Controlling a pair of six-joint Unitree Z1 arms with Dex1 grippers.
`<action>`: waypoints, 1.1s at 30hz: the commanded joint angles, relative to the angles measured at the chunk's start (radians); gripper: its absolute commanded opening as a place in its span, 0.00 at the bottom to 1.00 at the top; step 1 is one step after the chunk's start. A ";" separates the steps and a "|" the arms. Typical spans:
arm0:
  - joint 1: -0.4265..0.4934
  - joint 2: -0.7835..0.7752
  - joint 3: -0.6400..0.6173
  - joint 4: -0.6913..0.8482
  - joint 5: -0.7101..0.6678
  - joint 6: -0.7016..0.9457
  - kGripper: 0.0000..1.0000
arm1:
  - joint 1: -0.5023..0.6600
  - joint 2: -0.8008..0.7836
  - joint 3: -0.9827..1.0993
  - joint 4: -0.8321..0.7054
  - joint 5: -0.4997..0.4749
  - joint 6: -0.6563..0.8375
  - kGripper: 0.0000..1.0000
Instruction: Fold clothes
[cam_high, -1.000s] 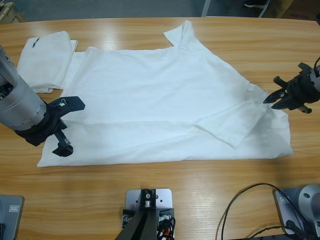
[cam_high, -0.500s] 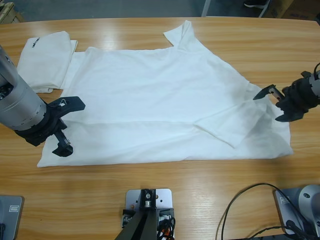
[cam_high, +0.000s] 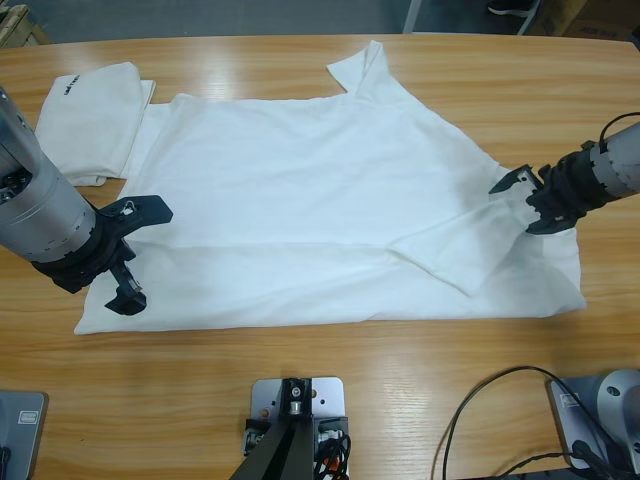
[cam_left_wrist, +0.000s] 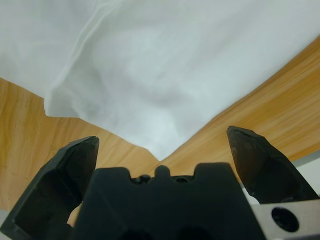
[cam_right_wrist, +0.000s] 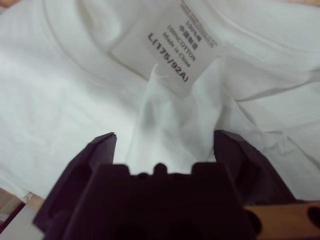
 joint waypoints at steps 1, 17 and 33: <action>-0.012 0.054 0.020 -0.003 -0.018 0.018 1.00 | 0.012 0.027 0.066 -0.049 -0.007 0.014 0.00; -0.012 0.060 0.021 -0.003 -0.016 0.037 1.00 | 0.013 -0.060 0.026 0.098 -0.029 0.067 0.99; -0.012 0.067 0.023 -0.002 -0.016 0.048 1.00 | 0.063 0.024 0.031 0.009 -0.032 0.149 0.69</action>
